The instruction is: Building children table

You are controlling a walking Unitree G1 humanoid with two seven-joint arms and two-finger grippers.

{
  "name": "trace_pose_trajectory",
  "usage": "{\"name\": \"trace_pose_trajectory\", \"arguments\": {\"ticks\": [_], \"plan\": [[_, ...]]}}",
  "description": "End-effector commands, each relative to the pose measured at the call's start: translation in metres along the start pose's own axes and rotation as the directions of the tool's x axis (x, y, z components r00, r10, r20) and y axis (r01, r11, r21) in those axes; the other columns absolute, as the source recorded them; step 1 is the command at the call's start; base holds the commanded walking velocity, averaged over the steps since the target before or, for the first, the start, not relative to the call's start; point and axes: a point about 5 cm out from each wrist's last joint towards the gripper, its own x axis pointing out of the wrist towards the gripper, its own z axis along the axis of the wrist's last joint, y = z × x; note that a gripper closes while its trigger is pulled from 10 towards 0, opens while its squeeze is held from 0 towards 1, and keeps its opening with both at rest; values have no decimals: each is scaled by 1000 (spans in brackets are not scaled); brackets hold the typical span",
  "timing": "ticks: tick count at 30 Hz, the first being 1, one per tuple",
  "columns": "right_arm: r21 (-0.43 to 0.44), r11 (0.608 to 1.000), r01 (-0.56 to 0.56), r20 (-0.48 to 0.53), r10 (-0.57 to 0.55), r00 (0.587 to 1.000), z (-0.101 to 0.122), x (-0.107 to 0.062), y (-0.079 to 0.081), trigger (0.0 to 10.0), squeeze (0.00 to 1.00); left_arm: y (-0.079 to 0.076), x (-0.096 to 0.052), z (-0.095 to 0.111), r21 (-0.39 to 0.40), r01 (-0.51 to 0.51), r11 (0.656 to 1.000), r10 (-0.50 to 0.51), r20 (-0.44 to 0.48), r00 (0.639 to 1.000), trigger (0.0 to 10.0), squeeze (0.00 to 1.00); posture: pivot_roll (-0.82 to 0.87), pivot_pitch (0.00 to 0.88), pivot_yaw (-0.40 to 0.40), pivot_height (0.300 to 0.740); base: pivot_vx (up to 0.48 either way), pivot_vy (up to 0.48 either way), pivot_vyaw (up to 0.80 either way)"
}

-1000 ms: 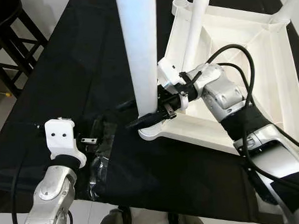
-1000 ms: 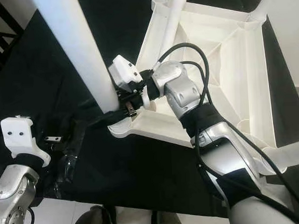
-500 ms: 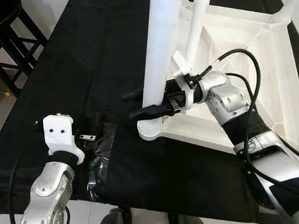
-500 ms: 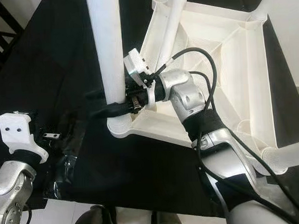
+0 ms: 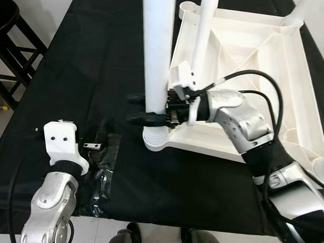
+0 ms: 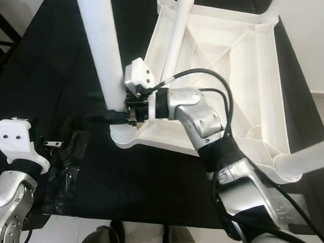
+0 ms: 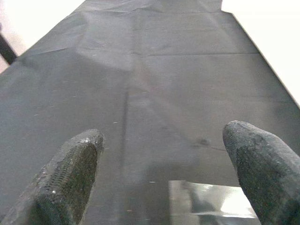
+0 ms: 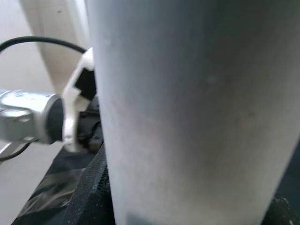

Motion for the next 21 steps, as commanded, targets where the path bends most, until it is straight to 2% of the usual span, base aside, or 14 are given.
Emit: {"name": "trace_pose_trajectory", "arguments": {"ticks": [1, 3, 5, 6, 7, 8, 11, 13, 15, 17, 18, 19, 20, 21], "plan": [[135, 982, 129, -235, -95, 967, -59, -12, 7, 10000, 0, 4, -2, -6, 17, -13, 1000, 13, -28, 1000, 10000, 0, 7, 389, -45, 740, 0, 0, 0], [131, 979, 155, -197, -128, 972, -57, -13, 16, 10000, 0, 4, -2, -6, 15, -17, 1000, 18, -27, 999, 10000, 0, 6, 389, -45, 740, 0, 0, 0], [150, 984, 97, -103, -82, 991, -50, -13, 34, 10000, 0, 4, -2, -7, 13, -17, 1000, 17, -30, 999, 10000, 0, -1, 388, -41, 740, 0, 0, 0], [167, 986, 26, -77, -14, 997, -49, -16, 45, 10000, 0, 4, -2, -7, 12, -15, 1000, 15, -30, 999, 10000, 0, -3, 387, -40, 740, 0, 0, 0], [167, 986, 26, -77, -14, 997, -49, -16, 45, 10000, 0, 4, -2, -7, 12, -15, 1000, 15, -30, 999, 10000, 0, -3, 387, -40, 740, 0, 0, 0], [170, 982, -76, -66, 88, 994, -49, -21, 60, 10000, 0, 3, 0, -7, 12, -9, 1000, 9, -27, 1000, 10000, 0, -4, 386, -39, 740, 0, 0, 0], [182, 971, -155, -81, 171, 982, -48, -29, 65, 10000, 0, 3, 1, -6, 12, -8, 1000, 8, -23, 1000, 10000, 0, -4, 384, -36, 740, 0, 0, 0], [182, 971, -155, -81, 171, 982, -48, -29, 65, 10000, 0, 3, 1, -6, 12, -8, 1000, 8, -23, 1000, 10000, 0, -4, 384, -36, 740, 0, 0, 0], [173, 983, -63, -132, 86, 987, -48, -31, 50, 10000, 0, 3, 2, -5, 13, -8, 1000, 9, -21, 1000, 10000, 0, -3, 383, -38, 740, 0, 0, 0], [166, 986, -3, -154, 29, 988, -48, -31, 44, 10000, 0, 4, 2, -5, 13, -10, 1000, 10, -20, 1000, 10000, 0, -6, 383, -43, 740, 0, 0, 0], [166, 986, -3, -154, 29, 988, -48, -31, 44, 10000, 0, 4, 2, -5, 13, -10, 1000, 10, -20, 1000, 10000, 0, -6, 383, -43, 740, 0, 0, 0], [163, 983, 86, -204, -52, 978, -52, -30, 41, 10000, 0, 3, 1, -5, 12, -12, 1000, 12, -20, 1000, 10000, 0, -2, 387, -45, 740, 0, 0, 0], [163, 983, 86, -204, -52, 978, -52, -30, 41, 10000, 0, 3, 1, -5, 12, -12, 1000, 12, -20, 1000, 10000, 0, -2, 387, -45, 740, 0, 0, 0], [163, 975, 151, -247, -107, 963, -56, -29, 43, 10000, 0, 3, 0, -5, 13, -13, 1000, 14, -20, 1000, 10000, 0, -3, 387, -45, 740, 0, 0, 0]]}}
